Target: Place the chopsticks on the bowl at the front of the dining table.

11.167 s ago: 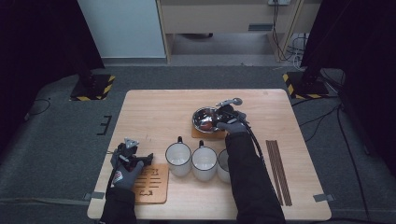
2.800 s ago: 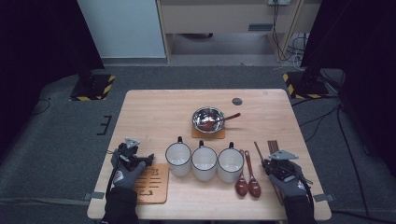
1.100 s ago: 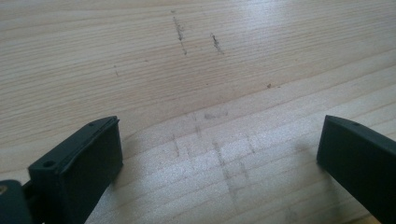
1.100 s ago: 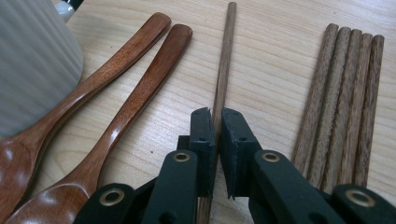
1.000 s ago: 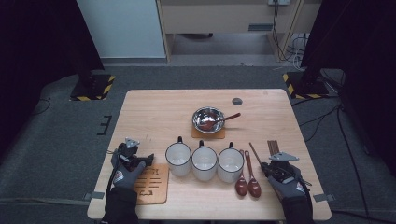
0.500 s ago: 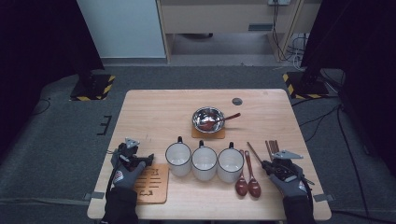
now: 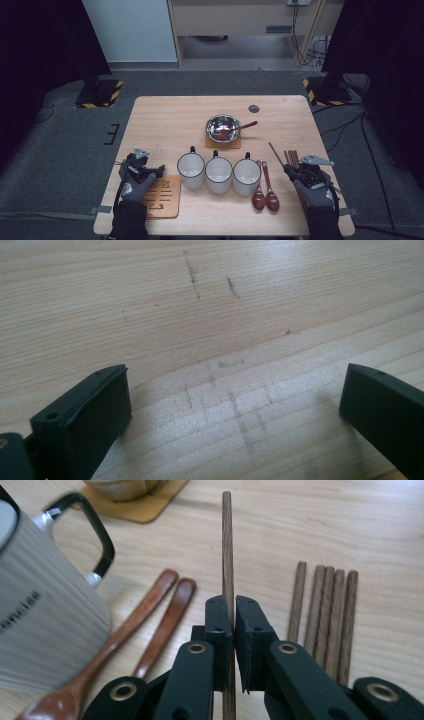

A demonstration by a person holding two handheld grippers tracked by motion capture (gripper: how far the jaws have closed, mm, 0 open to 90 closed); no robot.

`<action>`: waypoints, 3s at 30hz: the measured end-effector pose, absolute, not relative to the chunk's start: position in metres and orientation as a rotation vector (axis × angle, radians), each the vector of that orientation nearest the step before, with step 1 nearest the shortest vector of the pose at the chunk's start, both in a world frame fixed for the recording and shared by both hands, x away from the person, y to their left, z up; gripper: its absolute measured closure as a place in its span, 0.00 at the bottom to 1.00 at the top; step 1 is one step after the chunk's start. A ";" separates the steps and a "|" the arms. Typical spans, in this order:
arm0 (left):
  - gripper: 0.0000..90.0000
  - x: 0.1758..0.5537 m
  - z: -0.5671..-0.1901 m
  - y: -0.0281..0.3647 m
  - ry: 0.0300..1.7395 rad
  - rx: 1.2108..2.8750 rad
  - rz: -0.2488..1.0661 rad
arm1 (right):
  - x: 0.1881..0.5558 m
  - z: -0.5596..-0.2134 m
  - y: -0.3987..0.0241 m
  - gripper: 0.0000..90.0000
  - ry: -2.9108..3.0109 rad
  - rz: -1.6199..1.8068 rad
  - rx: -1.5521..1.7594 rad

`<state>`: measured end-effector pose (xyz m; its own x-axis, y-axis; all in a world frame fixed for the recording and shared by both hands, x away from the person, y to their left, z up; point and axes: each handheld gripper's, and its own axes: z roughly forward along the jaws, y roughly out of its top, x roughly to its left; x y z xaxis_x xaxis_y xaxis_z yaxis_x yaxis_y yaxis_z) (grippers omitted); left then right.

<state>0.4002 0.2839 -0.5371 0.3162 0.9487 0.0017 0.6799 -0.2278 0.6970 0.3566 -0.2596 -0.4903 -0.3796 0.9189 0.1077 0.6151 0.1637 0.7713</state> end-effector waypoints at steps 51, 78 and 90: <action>0.00 0.400 -0.537 0.284 1.434 1.992 0.584 | 0.406 -0.403 -0.233 0.94 1.847 1.280 1.375; 0.00 0.400 -0.537 0.284 1.434 1.991 0.584 | 0.439 -0.376 -0.195 0.94 1.805 1.337 1.315; 0.00 0.400 -0.537 0.284 1.434 1.991 0.584 | 0.452 -0.371 -0.175 0.94 1.815 1.349 1.299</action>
